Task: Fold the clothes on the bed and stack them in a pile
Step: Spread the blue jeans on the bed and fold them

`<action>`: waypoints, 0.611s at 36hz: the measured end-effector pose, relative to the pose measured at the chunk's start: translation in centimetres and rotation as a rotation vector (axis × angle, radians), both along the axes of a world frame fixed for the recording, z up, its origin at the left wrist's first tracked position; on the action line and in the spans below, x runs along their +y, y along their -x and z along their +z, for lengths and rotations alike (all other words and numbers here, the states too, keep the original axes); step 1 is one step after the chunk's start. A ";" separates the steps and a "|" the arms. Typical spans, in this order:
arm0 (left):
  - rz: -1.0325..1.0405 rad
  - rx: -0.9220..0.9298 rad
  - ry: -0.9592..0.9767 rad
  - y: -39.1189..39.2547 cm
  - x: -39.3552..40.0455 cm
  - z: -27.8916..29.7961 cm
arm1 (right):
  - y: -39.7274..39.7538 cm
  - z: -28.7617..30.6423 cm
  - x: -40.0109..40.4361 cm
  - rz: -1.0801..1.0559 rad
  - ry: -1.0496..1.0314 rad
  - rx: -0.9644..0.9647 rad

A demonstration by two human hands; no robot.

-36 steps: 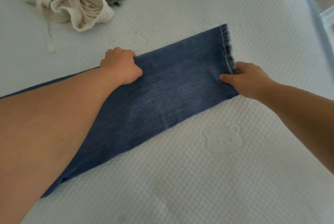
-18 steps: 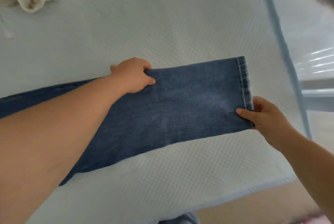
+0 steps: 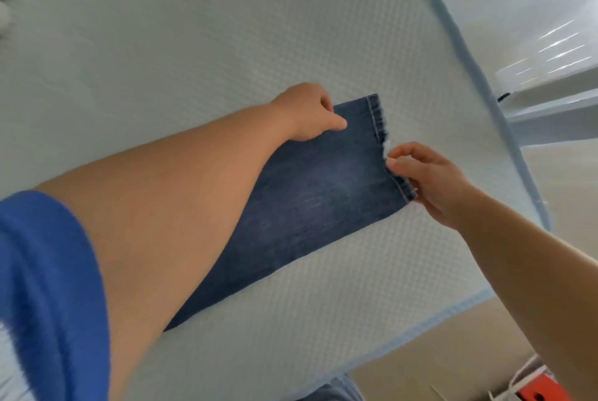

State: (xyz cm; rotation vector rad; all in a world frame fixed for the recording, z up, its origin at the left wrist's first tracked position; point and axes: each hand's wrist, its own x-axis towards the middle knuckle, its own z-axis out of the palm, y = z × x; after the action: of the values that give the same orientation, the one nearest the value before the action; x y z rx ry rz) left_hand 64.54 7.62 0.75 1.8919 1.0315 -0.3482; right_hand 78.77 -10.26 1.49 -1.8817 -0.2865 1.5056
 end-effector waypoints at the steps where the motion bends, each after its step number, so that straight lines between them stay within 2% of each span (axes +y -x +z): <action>1: -0.020 0.008 0.007 -0.7 -0.2 -0.1 | 0.0 -0.1 0.1 -0.006 -0.006 -0.003; 5: 0.024 -0.040 0.002 -2.1 -0.7 -0.8 | 0.0 -0.8 0.3 -0.052 0.019 -0.083; 8: 0.010 -0.059 -0.032 -2.5 -0.9 -1.2 | 0.1 -0.9 0.5 -0.029 0.022 -0.051; 15: -0.097 0.051 -0.028 -4.3 -0.9 -0.8 | -0.4 -1.2 0.1 0.070 0.038 -0.056; 20: 0.117 0.010 0.143 -4.8 0.5 0.1 | -0.7 -0.9 -0.3 -0.041 -0.027 -0.117; 22: 0.107 0.026 0.157 -4.9 0.9 0.5 | -0.6 -0.8 -0.7 -0.065 -0.060 -0.096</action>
State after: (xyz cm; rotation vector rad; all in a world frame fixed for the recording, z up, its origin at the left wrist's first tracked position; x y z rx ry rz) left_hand 69.47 8.56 1.24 1.6890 1.0860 -0.3811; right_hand 79.42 -10.98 0.70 -1.9002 -0.3081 1.3513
